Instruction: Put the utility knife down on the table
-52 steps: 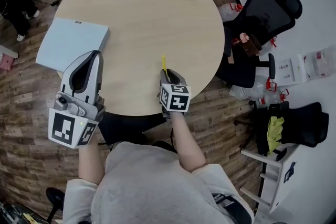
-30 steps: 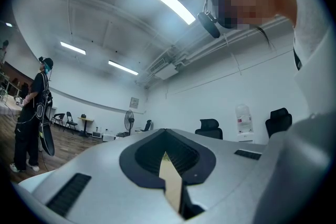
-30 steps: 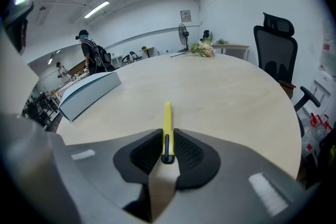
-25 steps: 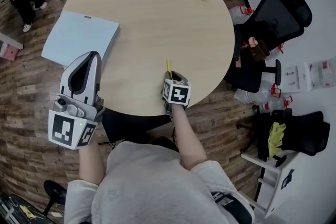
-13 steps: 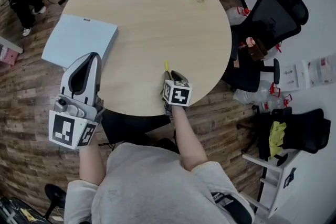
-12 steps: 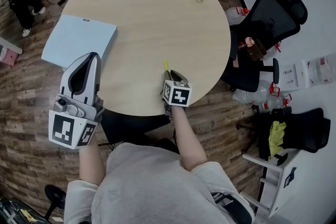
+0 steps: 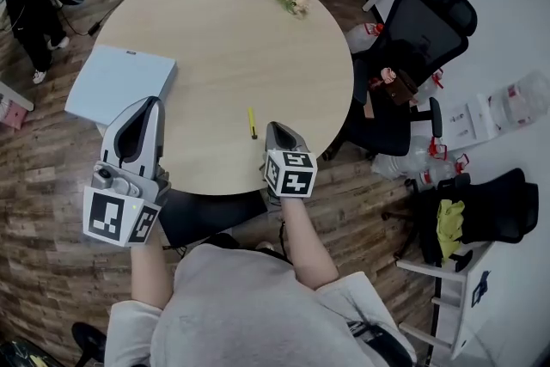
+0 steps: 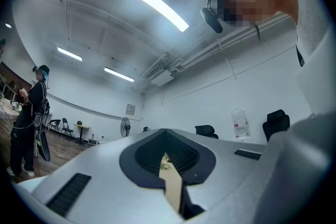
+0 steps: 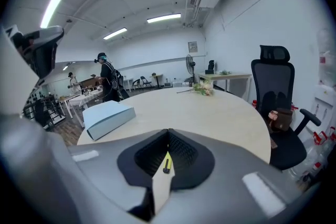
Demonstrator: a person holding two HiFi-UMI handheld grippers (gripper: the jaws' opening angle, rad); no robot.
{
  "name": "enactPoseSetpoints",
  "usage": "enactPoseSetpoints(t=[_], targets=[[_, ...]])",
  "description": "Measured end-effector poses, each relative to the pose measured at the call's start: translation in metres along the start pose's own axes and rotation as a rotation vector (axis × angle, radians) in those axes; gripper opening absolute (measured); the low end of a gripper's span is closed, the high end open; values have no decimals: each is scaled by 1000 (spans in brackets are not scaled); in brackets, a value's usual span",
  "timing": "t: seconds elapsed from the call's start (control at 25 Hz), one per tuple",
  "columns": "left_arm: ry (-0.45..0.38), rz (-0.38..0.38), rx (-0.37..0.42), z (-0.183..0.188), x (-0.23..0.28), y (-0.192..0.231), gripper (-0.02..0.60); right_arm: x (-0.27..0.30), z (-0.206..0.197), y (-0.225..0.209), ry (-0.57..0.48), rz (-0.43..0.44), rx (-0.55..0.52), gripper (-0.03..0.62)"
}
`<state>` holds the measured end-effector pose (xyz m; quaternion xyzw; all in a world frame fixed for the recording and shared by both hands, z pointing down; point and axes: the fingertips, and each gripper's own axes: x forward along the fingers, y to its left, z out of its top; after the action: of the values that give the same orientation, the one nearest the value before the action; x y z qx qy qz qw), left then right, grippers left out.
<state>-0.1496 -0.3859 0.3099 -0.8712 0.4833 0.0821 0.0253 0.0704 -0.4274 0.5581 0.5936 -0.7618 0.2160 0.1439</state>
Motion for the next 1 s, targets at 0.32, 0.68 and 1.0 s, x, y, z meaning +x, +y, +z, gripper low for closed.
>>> enactPoseSetpoints(t=[0.32, 0.68, 1.0], targets=[[-20, -4, -7, 16, -11, -43, 6, -72, 46, 0, -140, 23, -66, 11], [-58, 6, 7, 37, -32, -95, 6, -161, 83, -11, -300, 53, -92, 11], [-99, 18, 33, 60, -58, -138, 6, -237, 110, -15, -429, 85, -101, 11]])
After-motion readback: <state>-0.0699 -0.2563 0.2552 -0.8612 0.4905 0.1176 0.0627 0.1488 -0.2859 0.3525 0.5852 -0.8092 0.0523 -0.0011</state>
